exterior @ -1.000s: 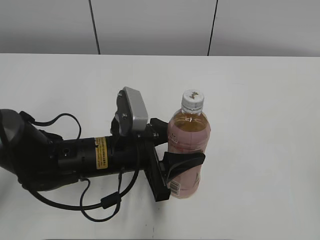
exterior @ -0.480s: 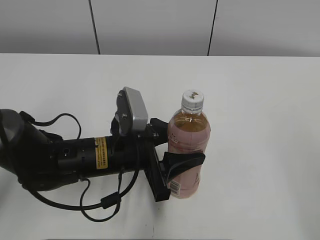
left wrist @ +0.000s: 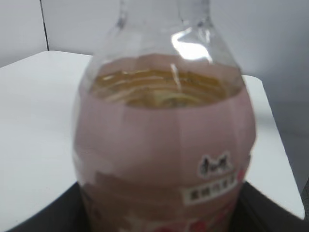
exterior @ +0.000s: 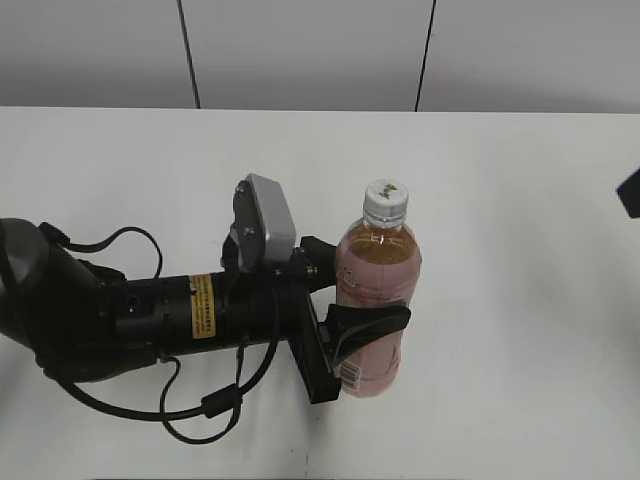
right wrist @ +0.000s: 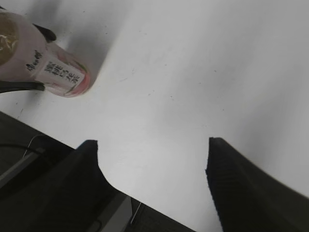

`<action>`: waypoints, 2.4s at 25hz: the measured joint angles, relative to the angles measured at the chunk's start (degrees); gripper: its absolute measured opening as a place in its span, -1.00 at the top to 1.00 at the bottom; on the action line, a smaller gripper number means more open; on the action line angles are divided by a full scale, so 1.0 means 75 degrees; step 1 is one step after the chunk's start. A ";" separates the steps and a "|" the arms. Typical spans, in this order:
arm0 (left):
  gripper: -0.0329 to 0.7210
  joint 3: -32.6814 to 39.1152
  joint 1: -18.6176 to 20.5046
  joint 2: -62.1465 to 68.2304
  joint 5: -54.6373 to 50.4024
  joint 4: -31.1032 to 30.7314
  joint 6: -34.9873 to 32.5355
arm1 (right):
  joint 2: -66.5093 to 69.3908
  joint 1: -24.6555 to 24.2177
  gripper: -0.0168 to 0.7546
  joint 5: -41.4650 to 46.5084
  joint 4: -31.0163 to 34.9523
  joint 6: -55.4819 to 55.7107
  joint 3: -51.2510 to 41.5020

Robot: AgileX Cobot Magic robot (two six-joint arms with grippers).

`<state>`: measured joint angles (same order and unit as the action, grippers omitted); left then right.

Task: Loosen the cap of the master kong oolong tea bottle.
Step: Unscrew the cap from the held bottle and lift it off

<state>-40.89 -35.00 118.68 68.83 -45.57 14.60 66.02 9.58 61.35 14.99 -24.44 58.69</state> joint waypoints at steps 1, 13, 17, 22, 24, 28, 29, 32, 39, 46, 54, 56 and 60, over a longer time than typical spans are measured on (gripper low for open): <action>-0.12 0.0000 0.0000 0.0000 0.0000 0.0000 0.0000 | 0.0371 0.0196 -0.41 0.0195 -0.0020 0.0000 0.0340; -0.12 0.0000 0.0000 0.0000 0.0007 0.0000 0.0000 | 0.2863 0.3561 -0.39 0.1054 -0.0998 0.1168 0.3229; -0.12 0.0000 0.0000 0.0000 0.0007 0.0000 0.0000 | 0.3455 0.3735 -0.34 0.1084 -0.1033 0.1190 0.3866; -0.12 0.0000 0.0000 0.0000 0.0007 0.0000 0.0000 | 0.4014 0.3832 -0.29 0.1103 -0.1051 0.1190 0.4150; -0.12 0.0000 0.0000 0.0000 0.0007 0.0000 0.0000 | 0.4140 0.3858 -0.29 0.1111 -0.1015 0.1190 0.4171; -0.12 0.0000 0.0000 0.0000 0.0007 0.0000 0.0000 | 0.4288 0.3875 -0.29 0.1119 -0.1006 0.1281 0.4171; -0.12 0.0000 0.0000 0.0000 0.0007 0.0000 0.0000 | 0.4298 0.3875 -0.29 0.1119 -0.0996 0.1323 0.4171; -0.12 0.0000 0.0000 0.0000 0.0007 0.0000 0.0000 | 0.4298 0.3875 -0.25 0.1119 -0.0970 0.1401 0.4158; -0.12 0.0000 0.0000 0.0000 0.0007 0.0000 0.0000 | 0.4304 0.3875 -0.11 0.1135 -0.0631 0.1444 0.3841; -0.12 0.0000 0.0000 0.0000 0.0007 0.0000 0.0000 | 0.4304 0.3875 0.25 0.1135 -0.0656 0.1536 0.3841; -0.12 0.0000 0.0000 0.0000 0.0007 -0.0033 0.0000 | 0.4304 0.3873 0.25 0.1183 -0.0535 0.3996 0.3841; -0.12 0.0000 0.0015 0.0000 0.0015 -0.0075 -0.0016 | 0.4304 0.3854 0.25 0.1199 -0.0307 0.4296 0.3832; -0.12 0.0006 0.0016 0.0000 0.0020 -0.0147 -0.0051 | 0.4304 0.3825 0.25 0.1246 -0.0201 0.4663 0.3824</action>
<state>-40.84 -34.88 118.68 68.98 -46.68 14.22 98.30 38.27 70.69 13.48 10.53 87.36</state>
